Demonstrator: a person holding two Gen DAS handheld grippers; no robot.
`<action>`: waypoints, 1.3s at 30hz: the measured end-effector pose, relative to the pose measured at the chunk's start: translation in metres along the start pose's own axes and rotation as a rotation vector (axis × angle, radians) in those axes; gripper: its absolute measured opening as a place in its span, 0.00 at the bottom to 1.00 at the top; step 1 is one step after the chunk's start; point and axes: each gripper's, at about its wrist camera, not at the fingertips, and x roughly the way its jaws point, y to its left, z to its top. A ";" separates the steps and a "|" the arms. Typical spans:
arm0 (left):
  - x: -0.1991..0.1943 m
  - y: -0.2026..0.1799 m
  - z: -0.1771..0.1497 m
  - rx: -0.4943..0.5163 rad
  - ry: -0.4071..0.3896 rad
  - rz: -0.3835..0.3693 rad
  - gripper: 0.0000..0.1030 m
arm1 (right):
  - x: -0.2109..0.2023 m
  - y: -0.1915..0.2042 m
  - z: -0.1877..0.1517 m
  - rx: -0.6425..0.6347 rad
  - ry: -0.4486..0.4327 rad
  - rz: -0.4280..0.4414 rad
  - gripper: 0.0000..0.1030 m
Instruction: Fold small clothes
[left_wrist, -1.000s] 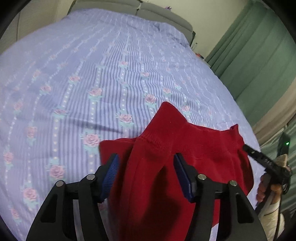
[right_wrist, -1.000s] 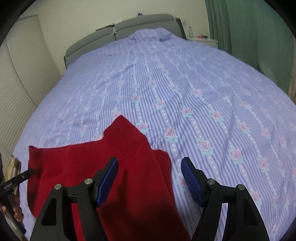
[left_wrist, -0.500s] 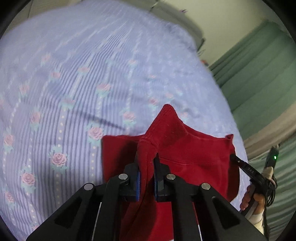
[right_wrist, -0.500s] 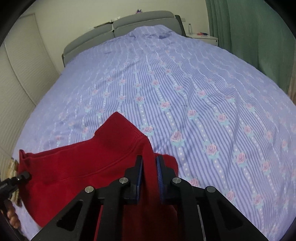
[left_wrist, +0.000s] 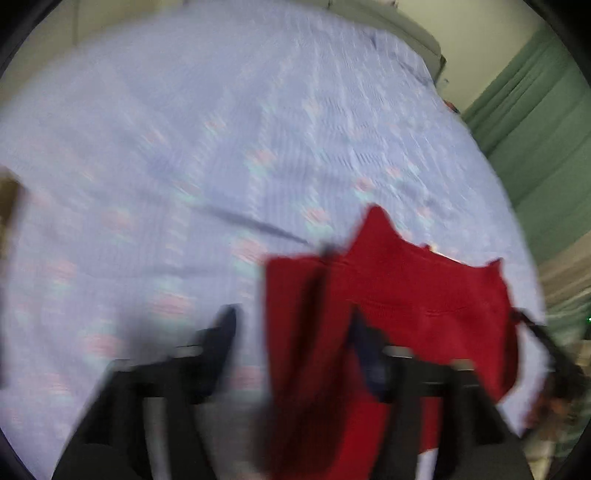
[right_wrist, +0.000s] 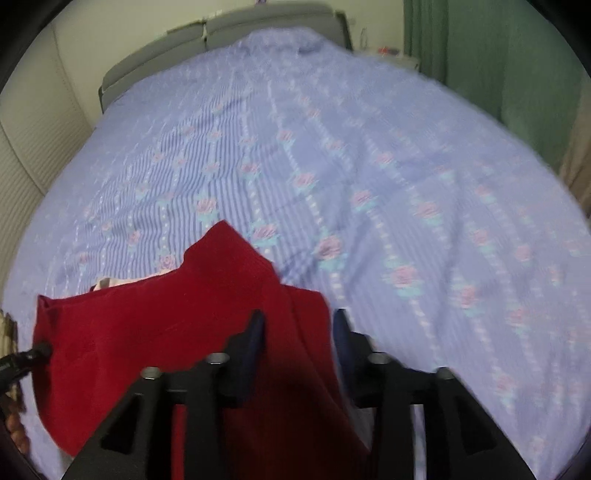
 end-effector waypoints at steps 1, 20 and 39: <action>-0.014 -0.001 -0.006 0.038 -0.053 0.028 0.65 | -0.015 -0.001 -0.005 -0.011 -0.042 -0.011 0.44; -0.055 0.026 -0.131 -0.007 -0.088 -0.345 0.78 | -0.112 0.025 -0.124 -0.074 -0.201 0.192 0.60; 0.037 0.036 -0.055 0.040 0.046 -0.532 0.77 | -0.074 0.104 -0.109 -0.156 -0.154 0.254 0.60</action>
